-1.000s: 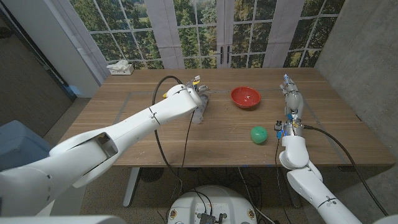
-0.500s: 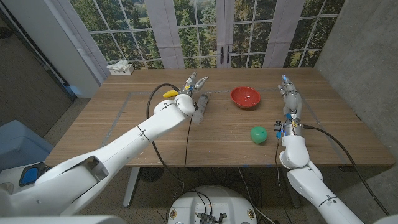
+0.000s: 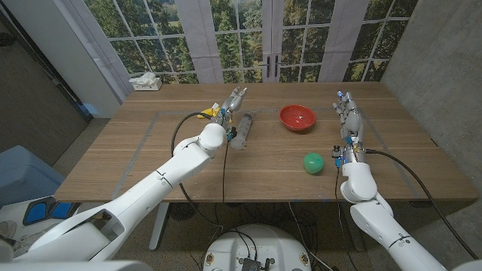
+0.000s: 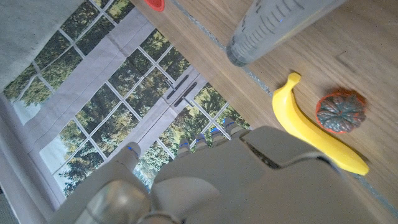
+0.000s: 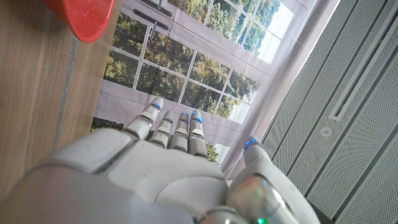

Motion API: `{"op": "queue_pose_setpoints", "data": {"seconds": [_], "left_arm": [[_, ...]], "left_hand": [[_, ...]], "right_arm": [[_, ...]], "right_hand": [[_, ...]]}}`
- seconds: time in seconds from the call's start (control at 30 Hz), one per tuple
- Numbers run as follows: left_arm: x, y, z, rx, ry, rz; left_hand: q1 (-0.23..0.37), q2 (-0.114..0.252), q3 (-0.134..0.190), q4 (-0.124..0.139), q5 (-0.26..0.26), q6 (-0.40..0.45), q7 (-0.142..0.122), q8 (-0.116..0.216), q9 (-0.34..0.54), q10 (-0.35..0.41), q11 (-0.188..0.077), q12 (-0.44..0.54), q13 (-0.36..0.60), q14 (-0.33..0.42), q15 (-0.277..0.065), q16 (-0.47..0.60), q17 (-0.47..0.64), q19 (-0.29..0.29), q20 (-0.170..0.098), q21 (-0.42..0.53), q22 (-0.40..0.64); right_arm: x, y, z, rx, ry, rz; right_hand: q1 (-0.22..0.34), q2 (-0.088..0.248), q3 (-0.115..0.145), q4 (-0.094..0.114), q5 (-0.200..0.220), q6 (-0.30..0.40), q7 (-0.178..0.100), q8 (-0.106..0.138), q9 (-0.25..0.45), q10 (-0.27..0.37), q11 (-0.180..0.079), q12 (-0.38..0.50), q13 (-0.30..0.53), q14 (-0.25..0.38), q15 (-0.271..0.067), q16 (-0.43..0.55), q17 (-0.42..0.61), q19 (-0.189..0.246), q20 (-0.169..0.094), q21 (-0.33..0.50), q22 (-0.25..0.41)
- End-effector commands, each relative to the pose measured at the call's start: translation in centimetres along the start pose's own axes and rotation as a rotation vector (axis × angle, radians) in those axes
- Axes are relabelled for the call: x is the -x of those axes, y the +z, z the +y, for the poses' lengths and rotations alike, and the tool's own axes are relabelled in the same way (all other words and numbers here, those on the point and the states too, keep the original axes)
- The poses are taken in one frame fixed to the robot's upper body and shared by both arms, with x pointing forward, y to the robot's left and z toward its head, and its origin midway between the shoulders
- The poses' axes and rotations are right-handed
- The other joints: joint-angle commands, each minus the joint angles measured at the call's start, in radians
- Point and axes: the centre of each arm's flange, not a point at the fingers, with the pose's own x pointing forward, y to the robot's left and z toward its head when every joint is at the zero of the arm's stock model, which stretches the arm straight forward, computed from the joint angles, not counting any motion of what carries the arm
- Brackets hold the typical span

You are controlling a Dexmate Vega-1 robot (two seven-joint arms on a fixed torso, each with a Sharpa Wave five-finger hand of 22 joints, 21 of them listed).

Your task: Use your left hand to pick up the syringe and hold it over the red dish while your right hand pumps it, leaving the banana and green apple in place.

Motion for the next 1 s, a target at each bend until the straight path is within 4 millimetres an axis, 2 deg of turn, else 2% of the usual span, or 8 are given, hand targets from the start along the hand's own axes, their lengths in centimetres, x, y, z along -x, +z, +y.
{"op": "queue_pose_setpoints", "data": {"seconds": [0.03,0.07,0.23,0.4,0.6,0.73,0.87,1.0], "left_arm": [[0.8,2.0,1.3,0.231,-0.11,-0.334],[0.8,1.9,1.4,0.238,-0.121,-0.342],[1.2,1.6,1.9,0.295,-0.125,-0.387],[1.5,1.2,2.5,0.361,-0.143,-0.413],[1.8,0.2,3.5,0.45,-0.198,-0.469],[2.1,-0.6,4.1,0.497,-0.228,-0.49],[2.1,-1.5,4.7,0.567,-0.249,-0.471],[1.7,-2.6,5.6,0.596,-0.225,-0.456]], "left_hand": [[-0.011,0.098,0.013,-0.007,0.007,0.01,-0.006,-0.001,0.001,-0.097,-0.011,-0.001,0.0,-0.119,-0.052,-0.001,0.0,-0.097,-0.083,0.002,0.001],[-0.009,0.094,0.018,-0.013,0.008,0.019,-0.006,0.0,0.001,-0.09,-0.011,0.0,0.0,-0.11,-0.057,-0.001,-0.002,-0.078,-0.091,0.003,0.0],[-0.002,0.09,0.031,-0.026,0.008,0.058,0.004,0.006,0.0,-0.058,-0.008,0.006,-0.001,-0.088,-0.064,-0.001,-0.005,-0.053,-0.121,-0.004,-0.002],[0.006,0.112,0.066,-0.026,0.014,0.11,0.027,0.01,0.0,-0.02,0.001,0.009,-0.001,-0.056,-0.072,0.0,-0.006,-0.025,-0.143,-0.015,-0.002],[0.013,0.111,0.099,-0.028,0.017,0.137,0.026,0.005,0.0,0.016,-0.001,0.01,-0.002,-0.021,-0.076,0.001,-0.007,0.034,-0.147,-0.012,-0.002],[0.022,0.096,0.116,-0.043,0.015,0.157,0.02,0.003,0.0,0.042,-0.011,0.01,-0.002,0.013,-0.082,0.001,-0.009,0.077,-0.147,-0.012,-0.003],[0.026,0.089,0.121,-0.052,0.012,0.166,0.022,0.002,0.0,0.051,-0.015,0.009,-0.002,0.025,-0.081,0.0,-0.01,0.099,-0.144,-0.011,-0.003],[0.028,0.085,0.124,-0.057,0.011,0.167,0.021,0.001,0.0,0.053,-0.017,0.007,-0.001,0.029,-0.082,-0.001,-0.01,0.109,-0.145,-0.011,-0.003]], "right_arm": [[-0.6,-0.5,0.4,-0.038,0.074,0.038],[-0.6,-0.6,0.4,-0.043,0.076,0.041],[-0.6,-0.7,0.9,-0.048,0.094,0.053],[-0.4,-0.7,1.2,-0.075,0.101,0.048],[0.1,-0.6,2.0,-0.106,0.078,0.037],[0.6,-1.0,2.7,-0.184,0.077,0.044],[1.1,-1.1,3.7,-0.183,0.062,0.061],[1.0,-0.3,4.6,-0.187,0.052,0.049]], "right_hand": [[-0.012,-0.006,-0.007,0.004,0.005,-0.019,0.002,-0.003,0.002,-0.01,-0.002,-0.002,0.002,-0.013,-0.005,-0.008,0.004,-0.001,-0.006,-0.004,0.004],[-0.016,-0.007,-0.008,0.005,0.006,-0.022,0.002,-0.004,0.001,-0.013,-0.002,-0.003,0.002,-0.015,-0.005,-0.009,0.004,-0.002,-0.007,-0.004,0.004],[-0.026,-0.012,-0.014,0.01,0.007,-0.039,0.008,-0.006,0.001,-0.023,0.001,-0.005,0.001,-0.02,-0.008,-0.013,0.002,-0.005,-0.009,-0.005,0.004],[-0.033,-0.017,-0.018,0.012,0.008,-0.046,0.01,-0.006,0.0,-0.022,0.002,-0.004,0.0,-0.018,-0.006,-0.014,0.001,-0.004,-0.01,-0.004,0.004],[-0.039,-0.021,-0.021,0.013,0.01,-0.047,0.012,-0.003,0.0,-0.017,0.007,-0.001,0.0,-0.01,-0.007,-0.013,-0.002,0.002,-0.015,-0.001,0.004],[-0.039,-0.023,-0.021,0.012,0.011,-0.042,0.015,0.001,-0.001,-0.013,0.009,0.002,-0.001,-0.006,-0.006,-0.014,-0.005,0.009,-0.021,0.001,0.003],[-0.039,-0.024,-0.021,0.011,0.012,-0.041,0.017,0.002,-0.001,-0.01,0.009,0.003,-0.001,-0.003,-0.006,-0.015,-0.007,0.011,-0.022,0.002,0.003],[-0.035,-0.023,-0.018,0.008,0.014,-0.038,0.019,0.004,-0.001,-0.009,0.009,0.004,-0.001,0.001,-0.006,-0.017,-0.011,0.013,-0.023,0.002,0.003]]}}
